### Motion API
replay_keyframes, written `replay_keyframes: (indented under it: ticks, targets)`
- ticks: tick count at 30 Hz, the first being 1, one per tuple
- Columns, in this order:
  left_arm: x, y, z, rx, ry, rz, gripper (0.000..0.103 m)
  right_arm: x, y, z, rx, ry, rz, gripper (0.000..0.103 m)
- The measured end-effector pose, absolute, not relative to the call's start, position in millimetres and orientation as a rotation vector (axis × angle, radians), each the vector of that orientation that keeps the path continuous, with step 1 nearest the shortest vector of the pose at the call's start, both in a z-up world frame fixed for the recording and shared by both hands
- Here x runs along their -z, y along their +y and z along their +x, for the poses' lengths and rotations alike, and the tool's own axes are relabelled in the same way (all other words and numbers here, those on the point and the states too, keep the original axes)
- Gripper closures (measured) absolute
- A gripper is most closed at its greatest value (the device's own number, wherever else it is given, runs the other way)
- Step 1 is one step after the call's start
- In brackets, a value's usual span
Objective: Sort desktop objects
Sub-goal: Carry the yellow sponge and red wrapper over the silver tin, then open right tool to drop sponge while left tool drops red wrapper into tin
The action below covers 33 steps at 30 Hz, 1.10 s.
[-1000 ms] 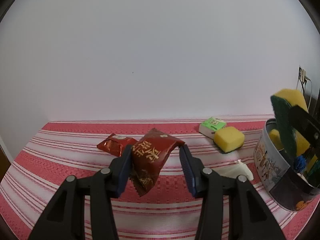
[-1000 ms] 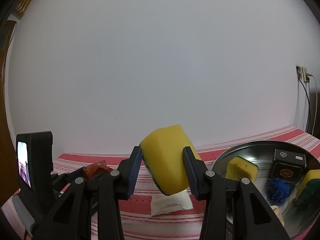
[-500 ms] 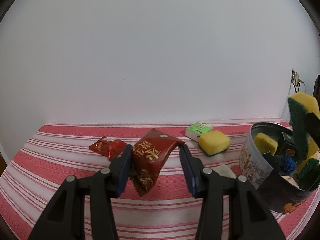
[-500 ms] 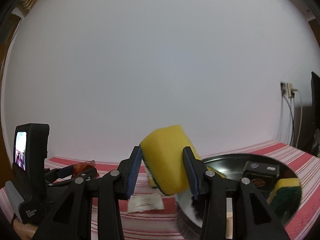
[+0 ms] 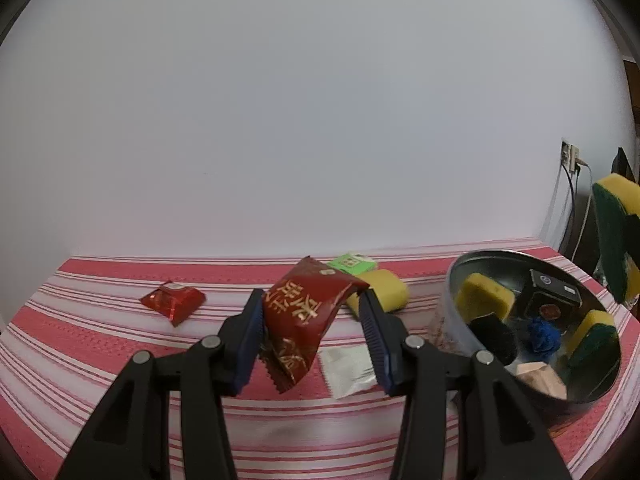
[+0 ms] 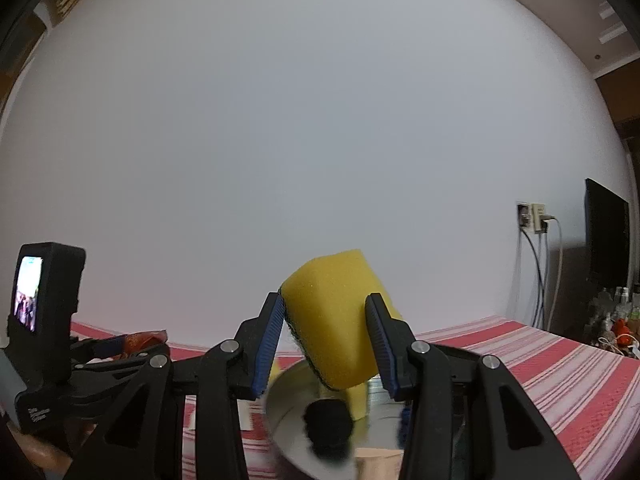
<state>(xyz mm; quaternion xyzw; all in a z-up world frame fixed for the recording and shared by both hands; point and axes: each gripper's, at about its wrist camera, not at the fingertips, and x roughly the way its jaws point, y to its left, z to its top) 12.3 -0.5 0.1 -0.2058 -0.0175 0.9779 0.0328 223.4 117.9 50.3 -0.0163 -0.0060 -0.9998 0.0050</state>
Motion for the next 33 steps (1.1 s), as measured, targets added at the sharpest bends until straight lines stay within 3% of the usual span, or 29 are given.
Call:
replay_keyframes:
  ticks: [14,33]
  targets:
    - [-16,78,15,-2.914,0.004,-0.565,0.056,-41,196,200,3.308,-0.088,-0.067,0.057]
    - [-7,153,-1,-2.812,0.116,-0.649,0.056,-26,264,126,3.261,-0.144,0.240,0.057]
